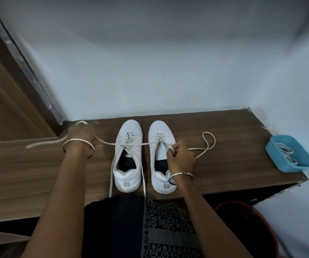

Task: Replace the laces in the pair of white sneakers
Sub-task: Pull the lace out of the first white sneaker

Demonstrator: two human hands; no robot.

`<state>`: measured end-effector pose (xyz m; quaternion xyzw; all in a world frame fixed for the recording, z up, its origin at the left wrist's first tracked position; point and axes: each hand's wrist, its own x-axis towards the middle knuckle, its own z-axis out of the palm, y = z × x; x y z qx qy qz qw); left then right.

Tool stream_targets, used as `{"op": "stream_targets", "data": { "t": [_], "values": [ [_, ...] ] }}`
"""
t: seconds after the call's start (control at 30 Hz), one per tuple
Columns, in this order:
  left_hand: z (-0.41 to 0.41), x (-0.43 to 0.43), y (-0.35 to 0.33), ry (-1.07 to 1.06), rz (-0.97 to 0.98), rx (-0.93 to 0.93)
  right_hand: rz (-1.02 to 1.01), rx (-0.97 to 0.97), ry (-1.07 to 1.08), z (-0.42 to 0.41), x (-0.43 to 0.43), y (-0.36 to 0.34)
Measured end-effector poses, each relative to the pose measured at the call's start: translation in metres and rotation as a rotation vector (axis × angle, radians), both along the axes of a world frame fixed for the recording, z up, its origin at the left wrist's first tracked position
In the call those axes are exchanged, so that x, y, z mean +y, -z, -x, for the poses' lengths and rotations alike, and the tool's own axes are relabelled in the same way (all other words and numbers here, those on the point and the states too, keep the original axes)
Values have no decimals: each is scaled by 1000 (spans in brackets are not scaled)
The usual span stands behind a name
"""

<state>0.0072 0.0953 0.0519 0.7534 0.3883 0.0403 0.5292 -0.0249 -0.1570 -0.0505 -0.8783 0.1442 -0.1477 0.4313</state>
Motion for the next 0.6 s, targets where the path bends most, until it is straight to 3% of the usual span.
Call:
{"op": "stream_targets", "data": {
  "t": [0.07,0.13,0.2,0.27,0.4,0.47,0.6],
  "values": [
    [14,-14,6,184,-470,205,3,3,-3,0,-1,1],
    [24,-39,3,186,-755,109,5,1,-5,-1,-1,1],
    [19,-63,6,265,-763,-197,10,6,-3,-2,-2,1],
    [13,-93,11,505,-669,-339,14,12,-6,-2,-3,1],
    [1,-139,42,769,-667,-212,24,19,-30,-3,-5,-1],
    [-3,-146,59,753,-769,-103,30,44,-49,-4,-8,-3],
    [-2,-141,78,608,-688,-126,44,36,-147,-16,-14,-5]
  ]
}}
